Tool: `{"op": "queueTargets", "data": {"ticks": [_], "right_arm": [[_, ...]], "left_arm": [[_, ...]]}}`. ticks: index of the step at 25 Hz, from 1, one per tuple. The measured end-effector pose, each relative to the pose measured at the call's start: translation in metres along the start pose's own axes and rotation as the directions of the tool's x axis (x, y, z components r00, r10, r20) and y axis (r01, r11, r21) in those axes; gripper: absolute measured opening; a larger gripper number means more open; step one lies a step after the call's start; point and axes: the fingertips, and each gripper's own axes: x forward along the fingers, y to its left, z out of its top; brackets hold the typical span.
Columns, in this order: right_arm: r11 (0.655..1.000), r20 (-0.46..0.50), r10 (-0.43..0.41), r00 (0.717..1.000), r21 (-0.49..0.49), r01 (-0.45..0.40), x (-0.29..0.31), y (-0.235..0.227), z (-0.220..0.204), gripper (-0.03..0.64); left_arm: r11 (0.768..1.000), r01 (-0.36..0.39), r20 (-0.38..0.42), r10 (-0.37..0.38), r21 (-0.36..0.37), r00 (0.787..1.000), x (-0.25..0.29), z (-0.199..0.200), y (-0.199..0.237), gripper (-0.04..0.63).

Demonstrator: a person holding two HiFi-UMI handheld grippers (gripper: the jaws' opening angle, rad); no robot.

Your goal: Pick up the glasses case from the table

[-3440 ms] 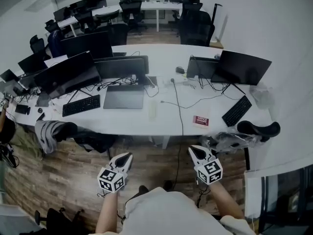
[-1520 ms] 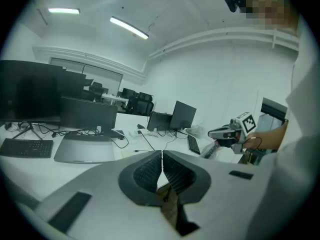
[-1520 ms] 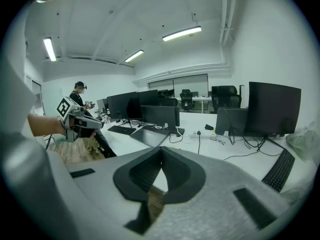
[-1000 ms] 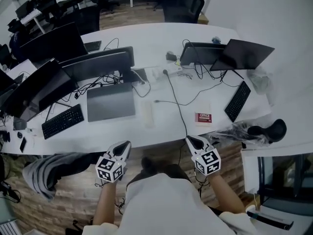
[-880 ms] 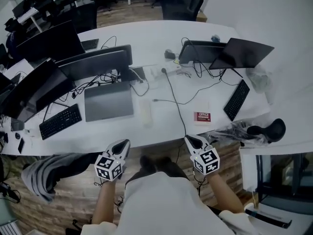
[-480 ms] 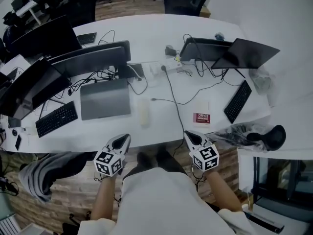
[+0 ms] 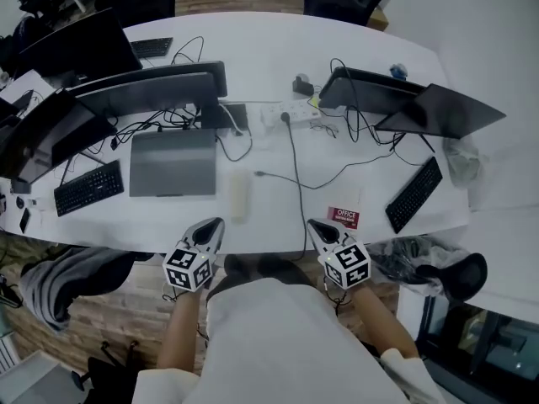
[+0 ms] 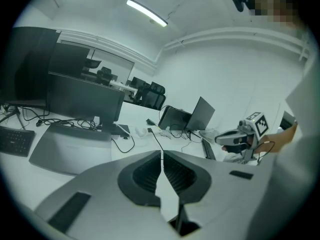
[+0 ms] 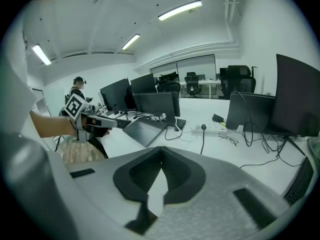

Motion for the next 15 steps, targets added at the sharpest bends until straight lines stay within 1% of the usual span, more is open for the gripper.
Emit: {"op": "queueTargets", "data": {"ticks": [7, 8, 9, 10, 15], "right_arm": [[0.997, -0.039, 0.074, 0.996, -0.020, -0.075, 0.034, -0.033, 0.001, 0.000], [0.996, -0.043, 0.085, 0.995, -0.021, -0.086, 0.038, -0.036, 0.001, 0.000], [0.995, -0.048, 0.096, 0.994, -0.023, -0.098, 0.043, -0.038, 0.000, 0.000], [0.994, -0.054, 0.107, 0.993, -0.024, -0.108, 0.048, -0.039, -0.001, 0.000], [0.987, -0.096, 0.157, 0.983, -0.027, -0.160, 0.070, -0.037, -0.016, 0.000]], "left_arm": [[0.998, -0.053, -0.001, 0.053, -0.029, 0.999, 0.047, -0.008, 0.011, 0.013], [0.998, -0.062, -0.009, 0.062, -0.032, 0.998, 0.053, -0.011, 0.013, 0.023], [0.997, -0.071, -0.020, 0.071, -0.035, 0.997, 0.059, -0.014, 0.015, 0.048], [0.996, -0.081, -0.032, 0.079, -0.038, 0.996, 0.065, -0.018, 0.018, 0.090], [0.990, -0.130, -0.086, 0.125, -0.056, 0.988, 0.092, -0.043, 0.035, 0.104]]}}
